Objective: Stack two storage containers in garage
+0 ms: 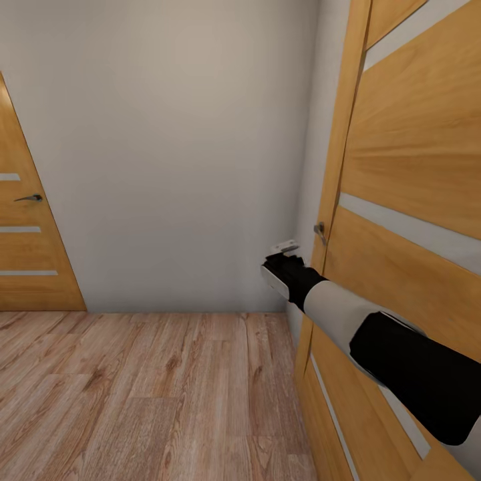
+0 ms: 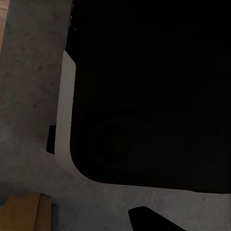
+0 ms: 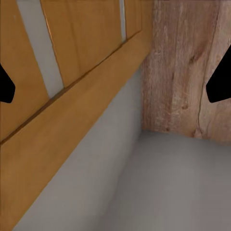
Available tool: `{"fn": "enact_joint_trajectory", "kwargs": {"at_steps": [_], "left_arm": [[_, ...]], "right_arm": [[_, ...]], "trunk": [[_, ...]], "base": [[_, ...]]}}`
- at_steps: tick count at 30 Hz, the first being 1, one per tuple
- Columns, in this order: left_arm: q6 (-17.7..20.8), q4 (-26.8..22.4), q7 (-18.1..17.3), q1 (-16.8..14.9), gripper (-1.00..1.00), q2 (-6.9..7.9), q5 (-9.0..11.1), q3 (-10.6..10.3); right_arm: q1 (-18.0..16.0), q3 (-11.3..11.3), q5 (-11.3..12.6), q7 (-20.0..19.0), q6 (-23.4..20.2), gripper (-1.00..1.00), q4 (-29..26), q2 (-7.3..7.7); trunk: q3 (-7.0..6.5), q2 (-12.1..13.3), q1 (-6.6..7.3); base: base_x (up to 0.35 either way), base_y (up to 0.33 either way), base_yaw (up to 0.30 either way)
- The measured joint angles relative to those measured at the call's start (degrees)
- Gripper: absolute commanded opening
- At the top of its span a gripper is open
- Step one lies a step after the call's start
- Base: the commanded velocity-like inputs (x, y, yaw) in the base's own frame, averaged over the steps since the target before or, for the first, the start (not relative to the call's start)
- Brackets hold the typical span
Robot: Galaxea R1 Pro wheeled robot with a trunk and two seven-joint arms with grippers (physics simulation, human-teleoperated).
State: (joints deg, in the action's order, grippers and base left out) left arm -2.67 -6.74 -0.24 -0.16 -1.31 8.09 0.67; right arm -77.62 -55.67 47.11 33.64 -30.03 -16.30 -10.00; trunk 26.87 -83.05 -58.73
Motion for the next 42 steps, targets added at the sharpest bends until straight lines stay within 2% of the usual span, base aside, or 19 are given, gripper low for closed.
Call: {"fn": "enact_joint_trajectory", "kwargs": {"at_steps": [2, 5, 7, 9, 12, 24, 38, 42], "left_arm": [[0.0, 0.0, 0.0, 0.0, 1.0, 0.0, 0.0, 0.0], [0.0, 0.0, 0.0, 0.0, 1.0, 0.0, 0.0, 0.0], [0.0, 0.0, 0.0, 0.0, 1.0, 0.0, 0.0, 0.0], [0.0, 0.0, 0.1, 0.0, 1.0, 0.0, 0.0, 0.0], [0.0, 0.0, 0.1, 0.0, 1.0, 0.0, 0.0, 0.0], [0.0, 0.1, 0.0, 0.0, 1.0, 0.0, 0.0, 0.1], [0.0, 0.1, 0.0, 0.0, 1.0, 0.0, 0.0, 0.1], [0.0, 0.0, 0.0, 0.0, 1.0, 0.0, 0.0, 0.1]], "right_arm": [[0.2, 0.0, 0.8, -1.6, 0.6, 1.0, -0.4, 0.0], [0.4, 0.0, 1.7, -6.6, 0.9, 1.0, -0.5, 0.0], [0.6, 0.1, 2.1, -14.7, 0.9, 1.0, -0.6, 0.0], [0.6, 0.1, 2.2, -18.9, 0.9, 1.0, -0.6, 0.0], [1.0, 0.0, 2.2, -21.9, 1.0, 1.0, -0.5, 0.0], [6.6, -0.3, 2.2, -23.1, 0.5, 1.0, -0.5, 0.0], [8.0, -0.3, 2.0, -23.2, 0.8, 1.0, -0.2, 0.0], [14.7, -0.4, 1.7, -23.2, 1.2, 1.0, 0.0, 0.0]], "trunk": [[0.0, 0.0, 0.0], [0.0, 0.0, 0.0], [0.0, 0.0, 0.0], [0.0, 0.0, 0.0], [0.0, 0.0, 0.0], [0.0, 0.0, 0.0], [0.0, 0.0, 0.0], [0.01, 0.0, 0.0]], "base": [[0.0, 0.0, 0.0], [0.0, 0.0, 0.0], [0.0, 0.0, 0.0], [0.0, 0.0, 0.0], [0.0, 0.0, 0.0], [0.0, 0.0, 0.0], [0.0, 0.0, 0.0], [0.0, 0.0, 0.0]]}}
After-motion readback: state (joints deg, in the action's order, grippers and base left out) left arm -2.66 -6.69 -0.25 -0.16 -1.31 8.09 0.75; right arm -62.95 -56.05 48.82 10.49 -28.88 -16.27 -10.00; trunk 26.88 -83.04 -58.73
